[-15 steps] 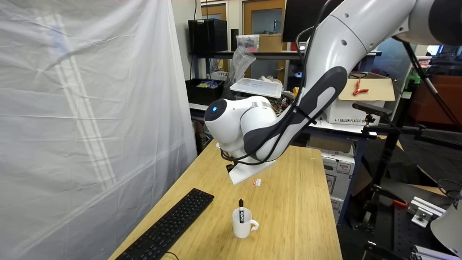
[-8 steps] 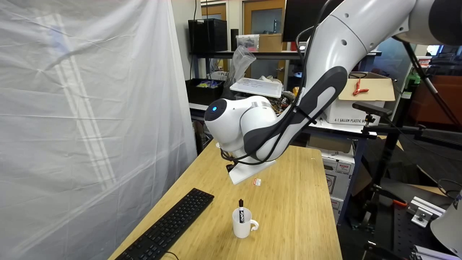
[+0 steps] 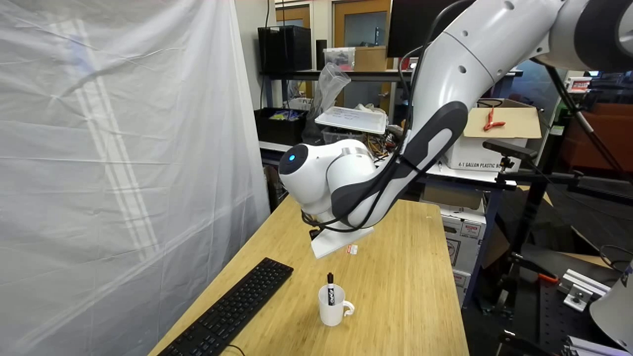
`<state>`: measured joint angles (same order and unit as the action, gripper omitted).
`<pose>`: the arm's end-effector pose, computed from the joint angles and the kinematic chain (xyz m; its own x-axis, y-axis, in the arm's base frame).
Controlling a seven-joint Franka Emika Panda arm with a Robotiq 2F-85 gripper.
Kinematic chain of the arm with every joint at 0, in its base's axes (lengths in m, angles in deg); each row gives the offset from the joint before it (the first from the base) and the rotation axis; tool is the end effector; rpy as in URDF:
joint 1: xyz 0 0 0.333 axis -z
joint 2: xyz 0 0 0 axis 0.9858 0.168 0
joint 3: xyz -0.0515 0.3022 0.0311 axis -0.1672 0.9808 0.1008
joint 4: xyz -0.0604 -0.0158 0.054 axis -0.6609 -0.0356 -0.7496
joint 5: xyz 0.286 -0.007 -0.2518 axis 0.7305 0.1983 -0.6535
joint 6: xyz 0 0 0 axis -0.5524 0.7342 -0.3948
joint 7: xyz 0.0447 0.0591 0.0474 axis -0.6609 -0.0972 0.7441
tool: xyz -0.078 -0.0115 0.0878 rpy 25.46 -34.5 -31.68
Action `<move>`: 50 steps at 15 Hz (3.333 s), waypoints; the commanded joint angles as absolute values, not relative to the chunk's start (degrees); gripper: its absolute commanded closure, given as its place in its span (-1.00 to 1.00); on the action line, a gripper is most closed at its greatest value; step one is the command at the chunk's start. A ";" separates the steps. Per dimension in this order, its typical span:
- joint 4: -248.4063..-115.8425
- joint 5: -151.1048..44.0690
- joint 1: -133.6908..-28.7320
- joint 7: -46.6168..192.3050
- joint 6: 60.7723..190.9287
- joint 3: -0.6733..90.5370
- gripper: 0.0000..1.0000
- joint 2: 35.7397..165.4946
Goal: Put the marker on the desk
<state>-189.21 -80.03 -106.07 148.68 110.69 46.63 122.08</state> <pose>0.5797 0.2214 0.1740 0.7932 -0.5360 0.2891 -0.6085 -0.6787 0.4112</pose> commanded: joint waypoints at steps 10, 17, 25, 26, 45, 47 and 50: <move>-174.55 -79.38 -106.90 156.97 109.63 44.82 -1.00 134.60; -174.89 -77.14 -106.33 157.65 112.14 45.99 -1.00 136.59; -174.21 -74.19 -107.95 157.38 112.97 46.58 -1.00 138.82; -174.19 -73.89 -107.98 157.31 112.99 46.61 -1.00 138.85; -174.28 -73.89 -108.23 156.46 113.71 45.83 0.52 140.76; -174.27 -73.85 -108.20 156.44 113.66 45.84 0.79 140.75; -174.36 -73.83 -108.18 156.47 113.62 45.81 0.95 140.59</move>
